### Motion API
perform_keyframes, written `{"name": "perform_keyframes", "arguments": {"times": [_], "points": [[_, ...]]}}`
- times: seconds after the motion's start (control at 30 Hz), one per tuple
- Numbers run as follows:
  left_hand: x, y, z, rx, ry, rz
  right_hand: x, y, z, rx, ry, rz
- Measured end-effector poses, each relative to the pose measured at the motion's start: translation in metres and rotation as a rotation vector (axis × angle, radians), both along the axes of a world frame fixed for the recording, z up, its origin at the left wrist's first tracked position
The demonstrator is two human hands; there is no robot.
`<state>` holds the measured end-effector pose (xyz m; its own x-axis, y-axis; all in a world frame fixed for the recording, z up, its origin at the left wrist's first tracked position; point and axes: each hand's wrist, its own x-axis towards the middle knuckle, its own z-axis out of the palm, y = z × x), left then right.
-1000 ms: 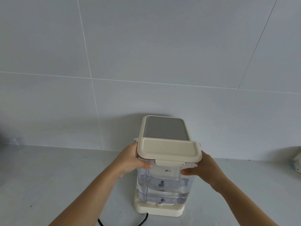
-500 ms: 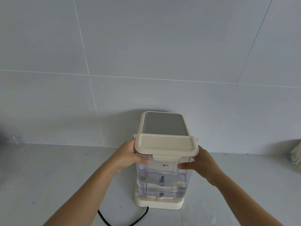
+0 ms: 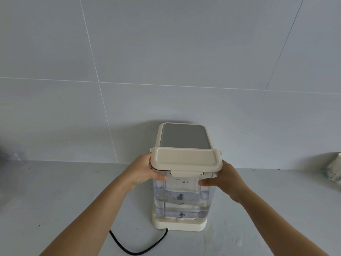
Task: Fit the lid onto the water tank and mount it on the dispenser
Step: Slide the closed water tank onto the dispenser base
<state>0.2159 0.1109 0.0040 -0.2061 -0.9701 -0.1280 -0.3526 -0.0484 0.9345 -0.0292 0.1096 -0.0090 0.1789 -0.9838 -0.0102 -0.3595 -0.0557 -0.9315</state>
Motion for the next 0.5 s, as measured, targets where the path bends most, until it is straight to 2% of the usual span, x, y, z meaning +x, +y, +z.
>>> {"name": "perform_keyframes", "arguments": {"times": [0.5], "points": [[-0.0004, 0.0009, -0.0018, -0.009, 0.065, 0.004, 0.0006, -0.0007, -0.0025, -0.002, 0.030, -0.013]]}}
